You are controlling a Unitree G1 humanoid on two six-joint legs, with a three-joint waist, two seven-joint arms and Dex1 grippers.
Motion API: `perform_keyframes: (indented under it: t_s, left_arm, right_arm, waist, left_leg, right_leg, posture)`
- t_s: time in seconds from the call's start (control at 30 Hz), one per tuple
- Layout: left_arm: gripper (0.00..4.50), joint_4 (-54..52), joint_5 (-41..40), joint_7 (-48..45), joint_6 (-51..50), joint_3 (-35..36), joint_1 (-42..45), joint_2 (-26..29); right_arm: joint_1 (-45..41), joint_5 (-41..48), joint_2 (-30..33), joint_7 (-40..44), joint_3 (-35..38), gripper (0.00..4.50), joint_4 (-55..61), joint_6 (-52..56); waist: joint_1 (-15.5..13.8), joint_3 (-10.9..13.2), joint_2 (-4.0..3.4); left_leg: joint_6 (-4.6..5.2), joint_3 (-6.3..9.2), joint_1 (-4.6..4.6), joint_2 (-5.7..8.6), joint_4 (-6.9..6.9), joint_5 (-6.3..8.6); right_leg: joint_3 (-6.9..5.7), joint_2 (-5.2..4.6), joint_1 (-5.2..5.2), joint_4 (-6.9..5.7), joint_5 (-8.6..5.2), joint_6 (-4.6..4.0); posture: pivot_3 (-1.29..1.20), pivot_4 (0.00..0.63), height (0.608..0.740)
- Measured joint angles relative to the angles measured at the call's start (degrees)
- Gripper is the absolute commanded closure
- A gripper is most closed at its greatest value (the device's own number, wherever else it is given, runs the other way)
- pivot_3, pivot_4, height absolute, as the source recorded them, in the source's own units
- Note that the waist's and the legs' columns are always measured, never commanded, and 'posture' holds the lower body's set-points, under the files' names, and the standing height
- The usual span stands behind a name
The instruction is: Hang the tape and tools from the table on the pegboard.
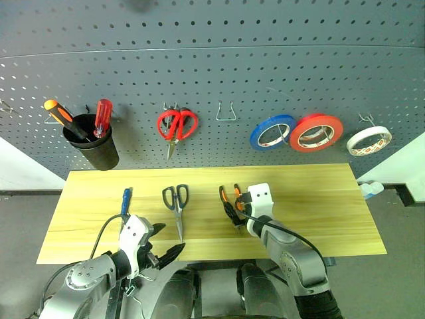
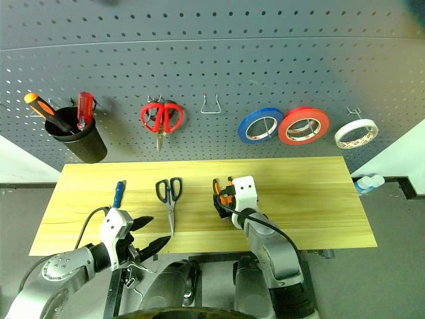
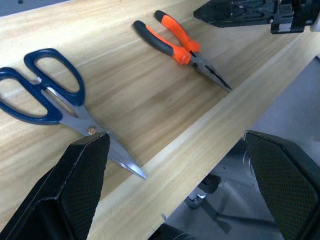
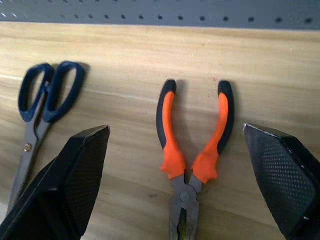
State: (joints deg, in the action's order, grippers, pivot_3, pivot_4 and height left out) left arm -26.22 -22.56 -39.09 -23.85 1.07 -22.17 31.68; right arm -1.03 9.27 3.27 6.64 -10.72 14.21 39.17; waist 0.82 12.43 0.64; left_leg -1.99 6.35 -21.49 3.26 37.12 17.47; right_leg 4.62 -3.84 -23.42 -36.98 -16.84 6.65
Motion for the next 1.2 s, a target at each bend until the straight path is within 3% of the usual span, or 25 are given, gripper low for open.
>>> perform_keyframes:
  t_s: [0.33,1.2]
  left_arm:
    - [0.0,-1.99,-0.5,0.99,-0.99,-0.01,-1.31,-0.49]
    - [0.0,-6.48,-0.65,3.1,-2.21,-0.33,-4.61,-1.24]
  right_arm:
    - [-3.91,-2.34,-6.05,-4.32,-2.58,0.03,-2.31,2.99]
    - [-8.59,-4.59,-6.12,-12.63,-6.22,0.03,-10.01,0.35]
  waist:
    - [0.28,1.1,0.03]
    - [0.29,1.9,0.11]
  left_leg:
    - [0.0,0.01,-0.05,0.0,-0.04,0.0]
    - [-0.19,0.03,-0.95,0.01,-0.04,-0.11]
  right_leg:
    - [0.0,-0.01,-0.08,0.0,-0.01,-0.03]
    - [-0.05,0.0,-1.06,-0.12,0.02,-0.06]
  posture:
    - [0.06,0.275,0.724]
    - [0.08,0.292,0.724]
